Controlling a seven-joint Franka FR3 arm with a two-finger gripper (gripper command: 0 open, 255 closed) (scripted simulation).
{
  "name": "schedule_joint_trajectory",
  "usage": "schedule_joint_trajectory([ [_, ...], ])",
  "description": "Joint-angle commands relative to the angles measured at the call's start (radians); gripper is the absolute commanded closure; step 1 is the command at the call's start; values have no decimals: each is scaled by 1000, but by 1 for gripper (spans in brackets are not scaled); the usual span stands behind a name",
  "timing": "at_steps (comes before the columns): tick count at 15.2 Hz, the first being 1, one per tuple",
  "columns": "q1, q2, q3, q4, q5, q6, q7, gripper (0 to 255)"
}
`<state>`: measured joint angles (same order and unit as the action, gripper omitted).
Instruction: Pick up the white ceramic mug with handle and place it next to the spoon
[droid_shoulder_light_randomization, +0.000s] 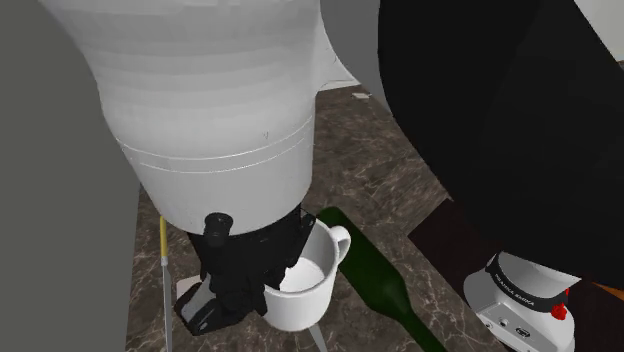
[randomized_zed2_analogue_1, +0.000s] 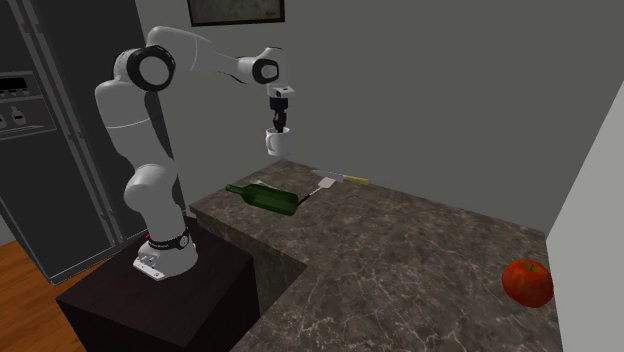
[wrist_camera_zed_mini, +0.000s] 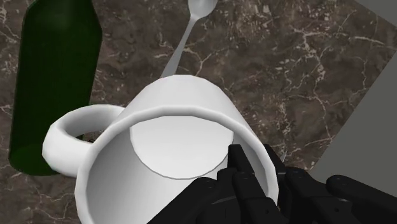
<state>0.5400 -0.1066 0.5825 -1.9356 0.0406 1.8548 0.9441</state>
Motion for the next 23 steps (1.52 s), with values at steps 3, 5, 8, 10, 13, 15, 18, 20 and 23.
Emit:
schedule_joint_trajectory([
  [3,44,25,60,28,-11,-6,110,255],
  [5,66,49,91,51,-25,-10,167,255],
  [8,101,92,132,92,-53,-18,250,255],
  [10,101,95,132,67,-55,8,252,255],
  [13,102,101,133,33,-59,48,256,255],
  [15,103,106,134,11,-63,74,259,255],
  [18,104,117,135,-21,-71,113,266,255],
  [20,105,125,136,-40,-77,139,271,255],
  [23,107,140,137,-68,-89,177,279,255],
])
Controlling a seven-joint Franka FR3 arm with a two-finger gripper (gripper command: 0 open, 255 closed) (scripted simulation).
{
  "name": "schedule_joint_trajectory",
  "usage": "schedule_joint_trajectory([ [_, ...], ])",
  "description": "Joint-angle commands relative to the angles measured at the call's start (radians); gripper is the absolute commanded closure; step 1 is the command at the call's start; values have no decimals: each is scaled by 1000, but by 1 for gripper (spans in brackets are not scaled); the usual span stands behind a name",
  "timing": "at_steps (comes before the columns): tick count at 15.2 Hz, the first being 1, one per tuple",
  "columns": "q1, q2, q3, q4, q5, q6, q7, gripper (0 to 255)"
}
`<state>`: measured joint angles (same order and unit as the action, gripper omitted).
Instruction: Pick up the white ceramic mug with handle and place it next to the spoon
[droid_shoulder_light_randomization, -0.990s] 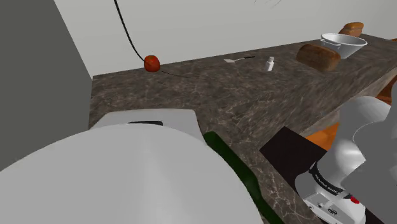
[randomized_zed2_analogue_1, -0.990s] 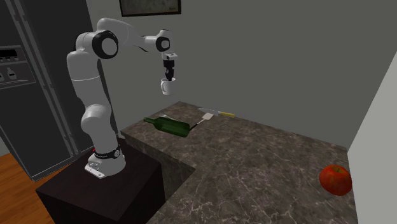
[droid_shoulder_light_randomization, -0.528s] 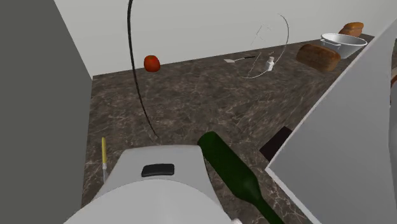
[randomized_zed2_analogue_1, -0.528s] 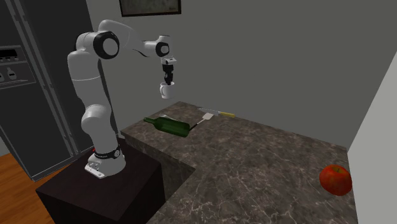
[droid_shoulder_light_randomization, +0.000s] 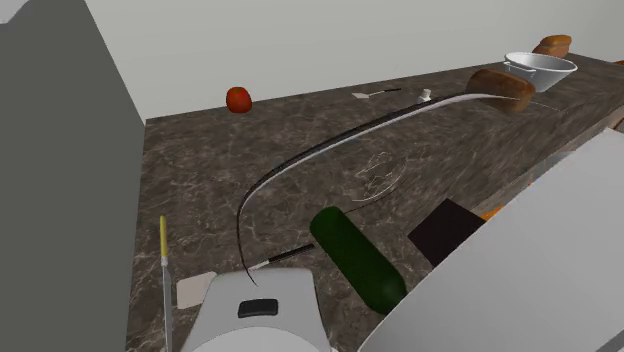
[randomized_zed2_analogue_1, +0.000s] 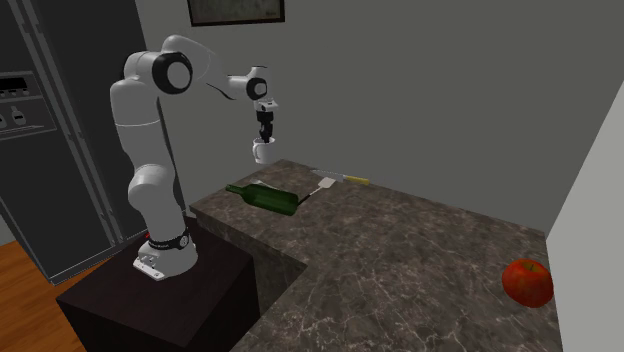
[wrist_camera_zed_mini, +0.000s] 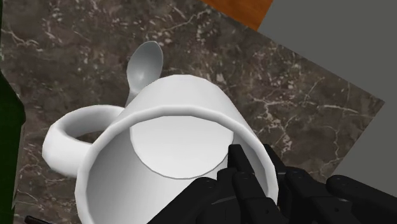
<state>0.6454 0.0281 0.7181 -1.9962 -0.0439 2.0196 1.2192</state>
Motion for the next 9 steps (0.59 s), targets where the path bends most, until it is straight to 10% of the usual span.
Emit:
schedule_joint_trajectory([
  [1,2,10,1,-16,-9,25,7,255],
  [9,9,63,0,-79,-52,125,40,255],
])
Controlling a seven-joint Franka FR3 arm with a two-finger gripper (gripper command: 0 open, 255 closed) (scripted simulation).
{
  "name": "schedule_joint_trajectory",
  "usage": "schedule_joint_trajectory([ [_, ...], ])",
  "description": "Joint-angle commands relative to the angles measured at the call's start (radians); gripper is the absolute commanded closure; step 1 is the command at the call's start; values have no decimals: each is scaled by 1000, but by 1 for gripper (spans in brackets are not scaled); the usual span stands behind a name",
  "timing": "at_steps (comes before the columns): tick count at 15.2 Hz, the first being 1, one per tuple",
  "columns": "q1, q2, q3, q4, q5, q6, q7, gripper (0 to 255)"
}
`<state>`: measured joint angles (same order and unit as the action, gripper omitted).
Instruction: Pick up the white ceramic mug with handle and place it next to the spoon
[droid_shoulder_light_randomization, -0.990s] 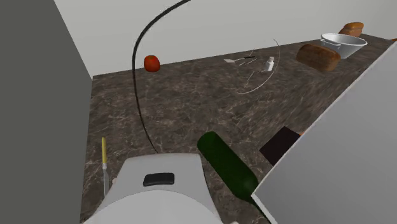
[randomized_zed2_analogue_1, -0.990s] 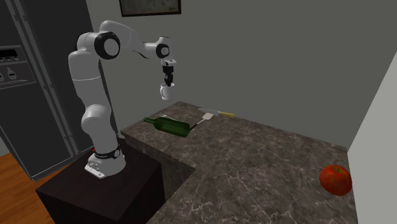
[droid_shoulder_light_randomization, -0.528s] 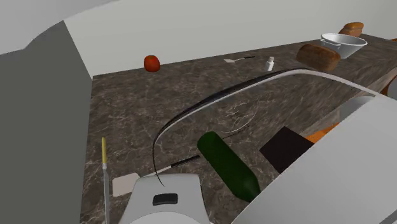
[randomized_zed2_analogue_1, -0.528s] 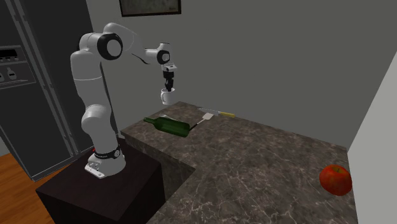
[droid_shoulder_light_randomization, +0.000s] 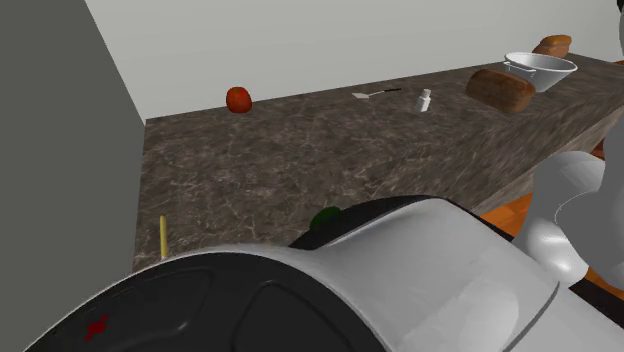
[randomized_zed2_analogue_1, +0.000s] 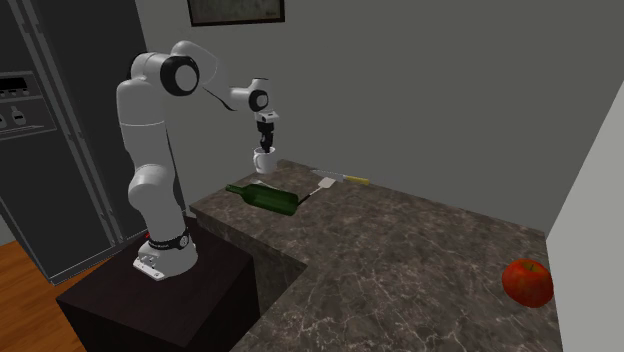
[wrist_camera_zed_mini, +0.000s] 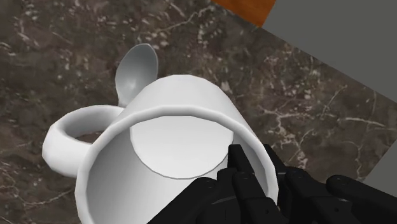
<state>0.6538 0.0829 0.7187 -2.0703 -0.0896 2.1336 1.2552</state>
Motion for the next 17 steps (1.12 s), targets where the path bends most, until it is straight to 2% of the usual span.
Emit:
schedule_joint_trajectory([
  [1,2,15,-2,-12,-14,24,9,255],
  [7,11,64,-9,-47,-58,94,41,255],
  [13,11,63,-9,-45,-58,93,40,255],
  [14,11,63,-9,-45,-58,93,40,0],
  [17,-49,-71,0,-130,84,63,-162,0],
])
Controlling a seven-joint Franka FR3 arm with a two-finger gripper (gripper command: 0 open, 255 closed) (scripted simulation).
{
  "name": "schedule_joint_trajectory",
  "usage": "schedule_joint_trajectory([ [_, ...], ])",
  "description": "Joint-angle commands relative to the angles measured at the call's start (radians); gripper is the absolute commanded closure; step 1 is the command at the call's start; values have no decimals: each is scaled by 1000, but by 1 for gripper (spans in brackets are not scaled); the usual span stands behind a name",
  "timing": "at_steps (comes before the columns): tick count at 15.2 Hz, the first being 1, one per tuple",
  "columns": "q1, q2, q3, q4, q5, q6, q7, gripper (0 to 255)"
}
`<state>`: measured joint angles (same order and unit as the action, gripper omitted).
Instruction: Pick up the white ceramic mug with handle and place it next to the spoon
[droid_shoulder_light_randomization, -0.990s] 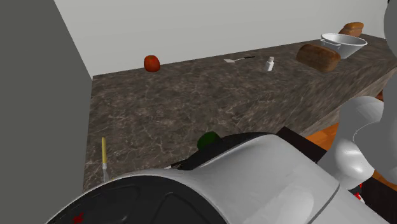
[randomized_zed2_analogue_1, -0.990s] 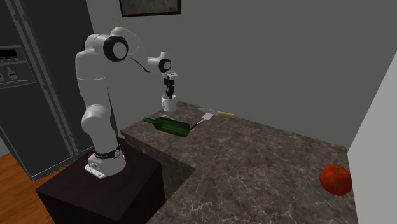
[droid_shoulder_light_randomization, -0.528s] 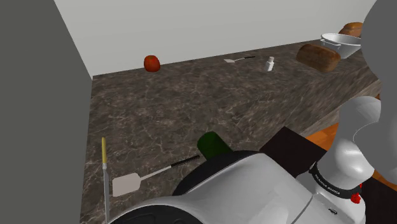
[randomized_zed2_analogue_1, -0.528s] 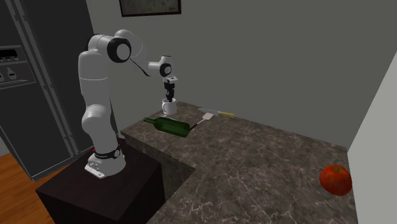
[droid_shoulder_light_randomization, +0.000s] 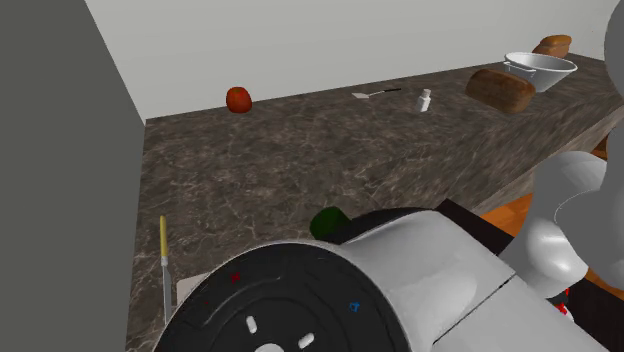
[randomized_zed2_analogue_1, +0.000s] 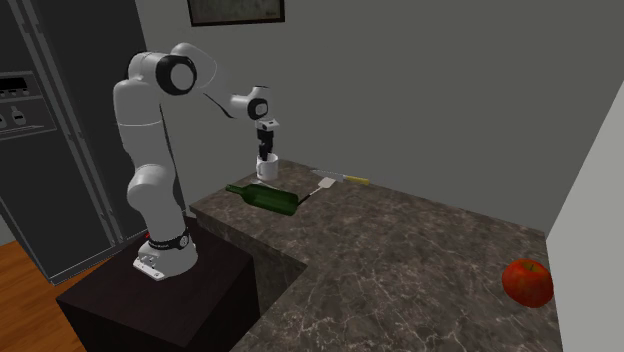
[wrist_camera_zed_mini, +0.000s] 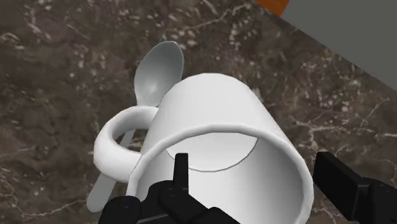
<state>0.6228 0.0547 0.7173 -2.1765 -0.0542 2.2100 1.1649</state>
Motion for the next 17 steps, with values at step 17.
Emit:
schedule_joint_trajectory([
  [17,-39,-156,-50,-169,175,6,-330,0],
])
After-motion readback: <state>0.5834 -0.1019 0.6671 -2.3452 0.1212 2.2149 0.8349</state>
